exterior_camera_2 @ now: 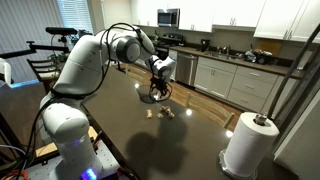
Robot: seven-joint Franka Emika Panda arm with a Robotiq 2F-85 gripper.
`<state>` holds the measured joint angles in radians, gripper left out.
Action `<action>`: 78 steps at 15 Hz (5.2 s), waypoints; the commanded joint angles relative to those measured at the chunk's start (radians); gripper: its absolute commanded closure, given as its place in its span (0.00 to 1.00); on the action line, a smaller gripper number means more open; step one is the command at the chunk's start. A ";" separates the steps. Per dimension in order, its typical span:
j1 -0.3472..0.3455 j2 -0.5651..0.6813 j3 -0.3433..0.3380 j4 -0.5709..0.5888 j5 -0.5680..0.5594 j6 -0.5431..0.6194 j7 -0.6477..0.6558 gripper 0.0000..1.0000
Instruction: Move the basket to the right, pick up all the objects from the table and put them in the basket
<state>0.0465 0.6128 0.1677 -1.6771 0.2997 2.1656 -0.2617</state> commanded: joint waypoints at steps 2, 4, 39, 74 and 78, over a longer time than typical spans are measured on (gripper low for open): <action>0.054 0.019 -0.008 -0.018 -0.055 0.048 0.073 0.00; 0.070 0.029 -0.012 -0.016 -0.082 0.059 0.093 0.25; -0.015 -0.093 -0.039 0.059 -0.180 -0.391 -0.037 0.94; -0.326 -0.085 -0.234 -0.034 -0.022 -0.216 -0.018 0.95; -0.357 -0.056 -0.232 -0.015 -0.013 -0.234 -0.030 0.95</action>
<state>-0.2795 0.5394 -0.0707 -1.7172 0.2485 1.9399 -0.2537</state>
